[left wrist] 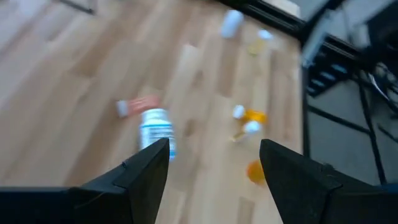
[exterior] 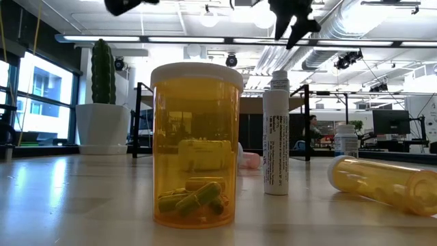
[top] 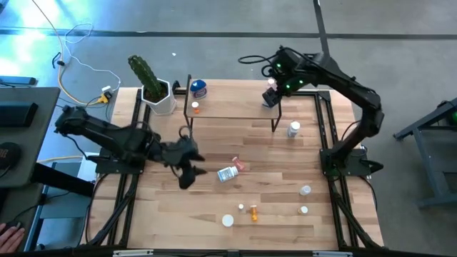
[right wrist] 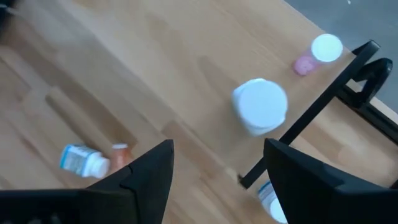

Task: Pick and place medicine bottles onto shelf by color
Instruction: Put the big orange pill bottle on the shelf

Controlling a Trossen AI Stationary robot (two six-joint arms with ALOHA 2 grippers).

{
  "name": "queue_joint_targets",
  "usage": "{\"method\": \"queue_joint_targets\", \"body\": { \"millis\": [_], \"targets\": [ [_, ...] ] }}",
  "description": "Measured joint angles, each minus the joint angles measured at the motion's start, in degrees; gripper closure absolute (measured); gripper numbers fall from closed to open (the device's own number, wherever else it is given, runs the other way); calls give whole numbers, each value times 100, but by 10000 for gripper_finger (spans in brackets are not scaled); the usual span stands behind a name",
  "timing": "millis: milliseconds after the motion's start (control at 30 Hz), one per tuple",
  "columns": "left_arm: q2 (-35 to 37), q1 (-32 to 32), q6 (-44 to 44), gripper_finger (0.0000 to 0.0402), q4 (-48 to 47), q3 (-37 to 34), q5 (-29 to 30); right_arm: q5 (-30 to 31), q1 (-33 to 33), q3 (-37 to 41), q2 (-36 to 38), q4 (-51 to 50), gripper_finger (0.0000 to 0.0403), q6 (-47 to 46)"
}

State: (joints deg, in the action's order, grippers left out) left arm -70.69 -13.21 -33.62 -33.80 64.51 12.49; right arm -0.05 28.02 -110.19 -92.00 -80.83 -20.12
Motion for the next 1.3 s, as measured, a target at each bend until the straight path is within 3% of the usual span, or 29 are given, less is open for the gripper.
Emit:
{"method": "queue_joint_targets", "body": {
  "millis": [667, 1300],
  "targets": [
    [-1379, -1385, 1016, 163, 1844, -4, 403, 149, -1489, 0, 318, -19, 164, -967],
    [-1887, -1604, 1011, 163, 3160, -4, 268, 811, -2308, 0, 316, -19, 164, -1306]
  ]
}}
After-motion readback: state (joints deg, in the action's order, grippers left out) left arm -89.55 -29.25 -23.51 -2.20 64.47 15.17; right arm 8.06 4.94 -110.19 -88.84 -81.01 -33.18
